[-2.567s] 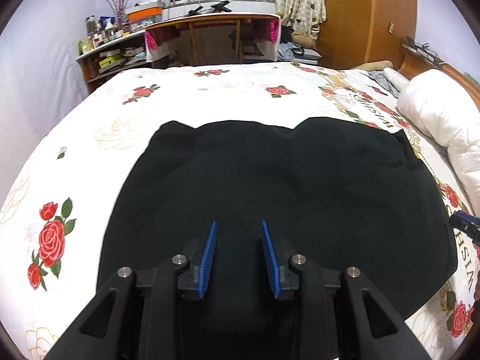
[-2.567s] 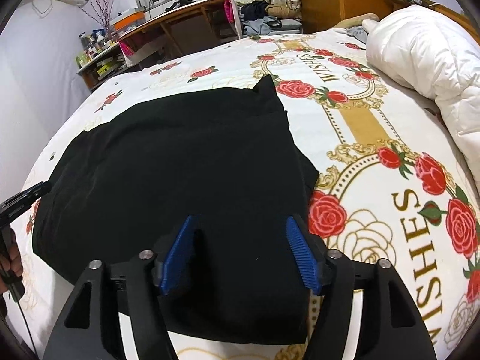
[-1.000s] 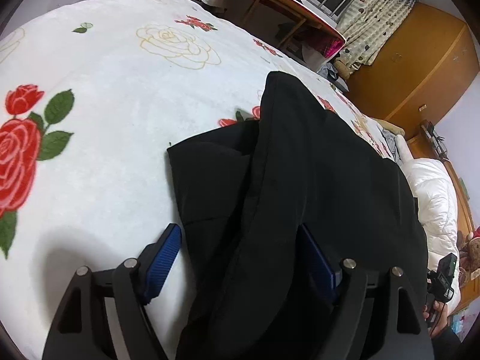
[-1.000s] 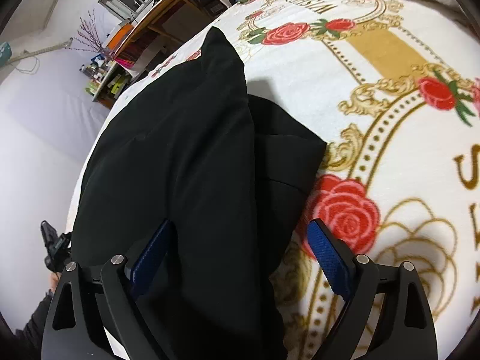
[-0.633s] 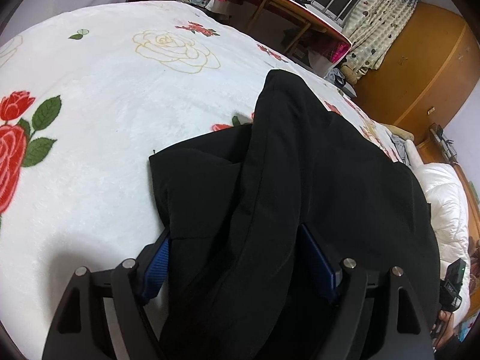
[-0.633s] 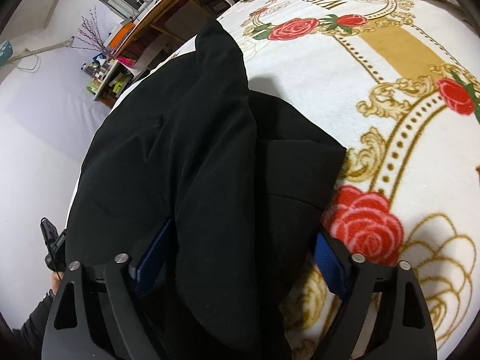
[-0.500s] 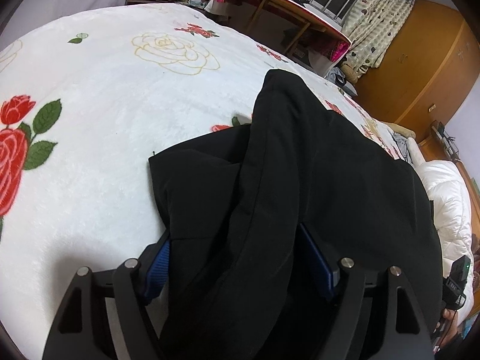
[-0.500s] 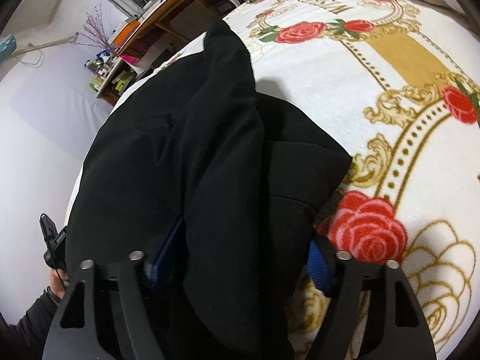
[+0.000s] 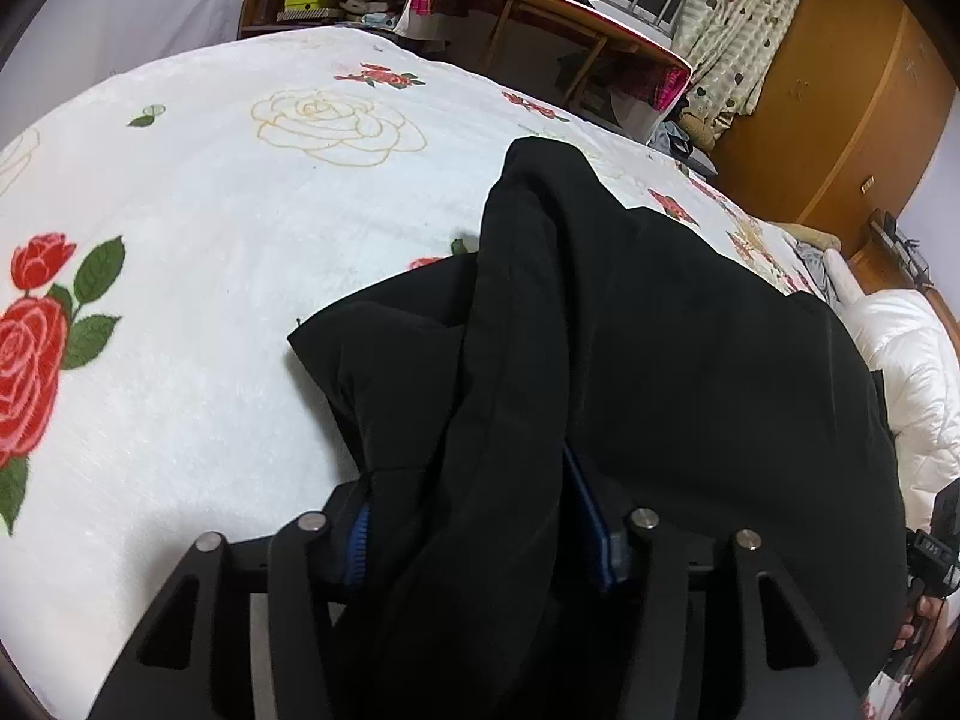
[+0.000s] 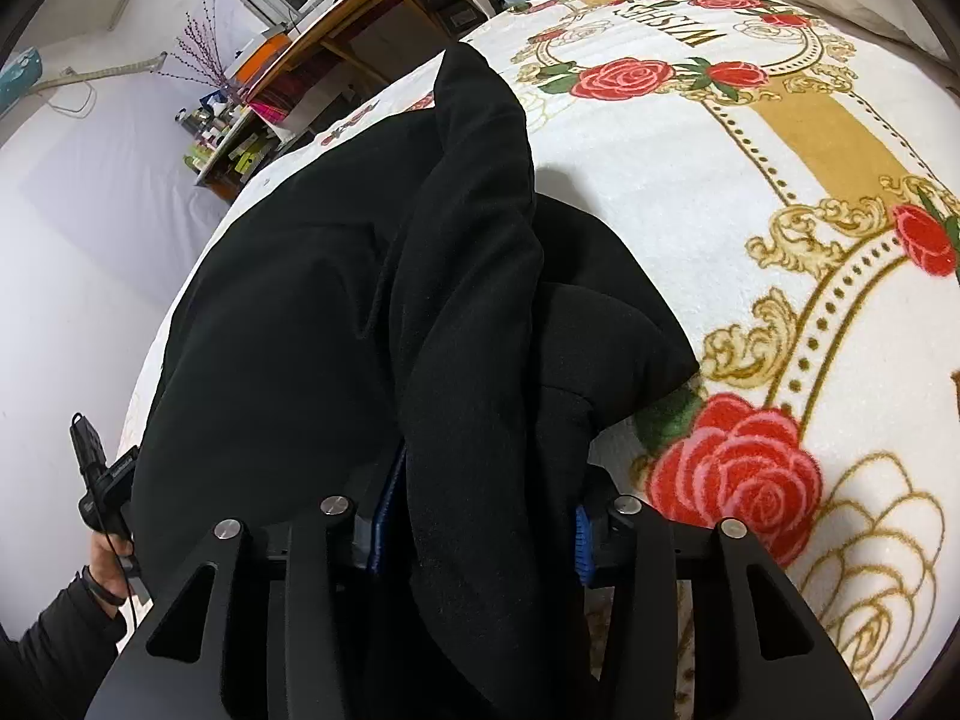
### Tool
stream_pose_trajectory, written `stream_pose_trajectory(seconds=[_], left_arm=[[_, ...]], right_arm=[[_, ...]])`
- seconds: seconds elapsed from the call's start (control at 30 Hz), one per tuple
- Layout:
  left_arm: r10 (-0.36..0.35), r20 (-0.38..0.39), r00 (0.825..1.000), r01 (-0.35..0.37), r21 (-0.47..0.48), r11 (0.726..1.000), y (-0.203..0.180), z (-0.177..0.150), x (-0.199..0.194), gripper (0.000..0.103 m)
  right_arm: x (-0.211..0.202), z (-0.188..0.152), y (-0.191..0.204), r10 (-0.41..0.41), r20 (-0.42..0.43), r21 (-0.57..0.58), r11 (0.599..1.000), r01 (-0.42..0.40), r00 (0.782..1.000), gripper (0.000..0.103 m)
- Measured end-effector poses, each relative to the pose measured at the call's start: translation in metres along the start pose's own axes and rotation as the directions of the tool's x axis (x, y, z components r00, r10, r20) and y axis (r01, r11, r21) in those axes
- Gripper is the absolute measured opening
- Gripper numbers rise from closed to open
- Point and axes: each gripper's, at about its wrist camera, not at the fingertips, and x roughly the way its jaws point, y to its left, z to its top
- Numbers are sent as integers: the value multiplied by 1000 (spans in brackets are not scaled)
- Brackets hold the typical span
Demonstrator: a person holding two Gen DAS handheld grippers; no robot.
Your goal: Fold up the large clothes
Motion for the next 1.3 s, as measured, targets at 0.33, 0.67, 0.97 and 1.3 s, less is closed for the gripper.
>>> stream_pose_trajectory(seconds=[0.33,0.67,0.97,1.3], left_arm=[[51,4,999,-51,43,998,-16,7,-13,32],[71,30,997,-74,89,993,-27,18,-43,27],[50,55,997,-55,94,994,-32,27,-62,26],[27,65,997,-34,111,993,-36,25,-94,26]], right_arm=[[-8,3,12,-41,4,-38,998,41,999,32],[-38,4,25,-57,37,-62,996,59,998,28],[-53,7,41,-47,52,-76,996,51,998,28],[-79,-3,54,-35,67,-92,995,41,997,28]])
